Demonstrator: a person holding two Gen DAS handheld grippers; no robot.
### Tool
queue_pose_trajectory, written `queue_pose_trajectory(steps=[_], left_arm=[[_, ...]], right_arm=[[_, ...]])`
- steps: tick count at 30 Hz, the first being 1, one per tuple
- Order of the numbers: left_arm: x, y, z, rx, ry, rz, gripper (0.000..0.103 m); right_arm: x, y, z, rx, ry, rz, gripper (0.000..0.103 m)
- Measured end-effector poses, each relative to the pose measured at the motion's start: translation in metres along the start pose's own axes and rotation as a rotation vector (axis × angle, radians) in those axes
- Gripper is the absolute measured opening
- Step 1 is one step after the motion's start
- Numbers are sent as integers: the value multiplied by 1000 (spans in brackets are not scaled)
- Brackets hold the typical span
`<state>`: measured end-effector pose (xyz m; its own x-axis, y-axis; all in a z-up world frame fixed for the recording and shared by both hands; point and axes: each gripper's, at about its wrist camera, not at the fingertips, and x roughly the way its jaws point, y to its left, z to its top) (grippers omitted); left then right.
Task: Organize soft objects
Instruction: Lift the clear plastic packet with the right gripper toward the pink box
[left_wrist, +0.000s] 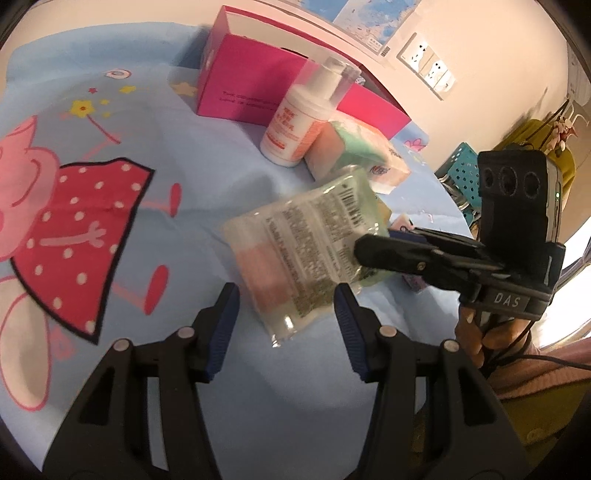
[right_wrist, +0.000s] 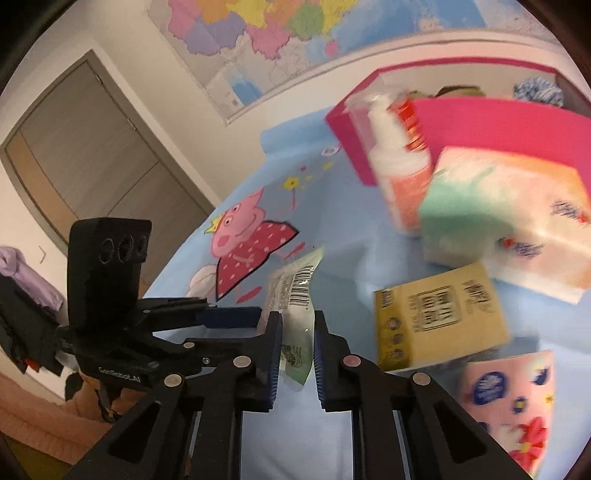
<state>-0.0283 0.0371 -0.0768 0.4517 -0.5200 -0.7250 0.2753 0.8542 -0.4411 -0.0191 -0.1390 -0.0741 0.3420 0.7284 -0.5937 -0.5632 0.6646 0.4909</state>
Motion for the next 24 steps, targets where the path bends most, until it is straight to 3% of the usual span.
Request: queue_pose_trajectory(steps=[8,18,24], left_arm=[[23,-16,17,49,29,-43,55],[45,-36,32,93,72,-110,58],[45,-38,31,86,71,-107,44]], right_arm=[[-26,-30,-2,62,-63,-32,14],[-37,-50,-7,127,-58,-38,19],[-39,-54,-4,130,-62,-58,28]])
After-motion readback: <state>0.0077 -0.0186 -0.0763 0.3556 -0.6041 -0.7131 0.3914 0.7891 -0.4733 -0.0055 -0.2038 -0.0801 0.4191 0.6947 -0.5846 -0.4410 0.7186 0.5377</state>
